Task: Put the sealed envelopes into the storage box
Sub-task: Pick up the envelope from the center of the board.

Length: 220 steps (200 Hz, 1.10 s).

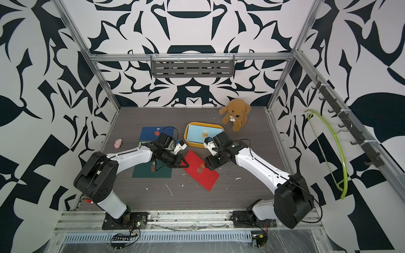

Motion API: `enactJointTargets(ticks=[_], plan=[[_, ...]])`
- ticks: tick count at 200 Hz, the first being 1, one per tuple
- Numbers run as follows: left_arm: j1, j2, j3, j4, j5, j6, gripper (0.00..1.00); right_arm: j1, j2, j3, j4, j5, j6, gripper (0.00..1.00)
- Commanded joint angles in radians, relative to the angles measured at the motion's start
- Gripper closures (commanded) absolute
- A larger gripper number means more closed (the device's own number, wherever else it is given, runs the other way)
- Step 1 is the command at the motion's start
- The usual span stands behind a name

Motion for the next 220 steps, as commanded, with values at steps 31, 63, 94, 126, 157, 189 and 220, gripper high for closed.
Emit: enactJointTargets(ticks=[31,63,94,126,157,189,220], plan=[[0.001,-0.106,0.107,-0.121,0.228,0.087,1.00,-0.135,-0.062,0.035,-0.013,-0.277,-0.131,0.30],[0.001,-0.133,0.151,-0.157,0.270,0.108,1.00,-0.145,-0.043,0.073,-0.008,-0.327,-0.152,0.30],[0.001,-0.146,0.165,-0.180,0.297,0.126,1.00,-0.149,-0.041,0.094,0.001,-0.381,-0.161,0.29],[0.001,-0.161,0.155,-0.160,0.285,0.114,1.00,-0.149,-0.017,0.109,-0.026,-0.513,-0.181,0.33],[0.001,-0.172,0.150,-0.142,0.243,0.106,1.00,-0.150,0.012,0.111,-0.065,-0.532,-0.199,0.50],[0.001,-0.175,0.145,-0.087,0.224,0.071,1.00,-0.156,0.028,0.100,-0.074,-0.536,-0.202,0.73],[0.001,-0.163,0.148,-0.104,0.155,0.075,0.96,-0.187,0.020,0.080,-0.049,-0.527,-0.175,0.87]])
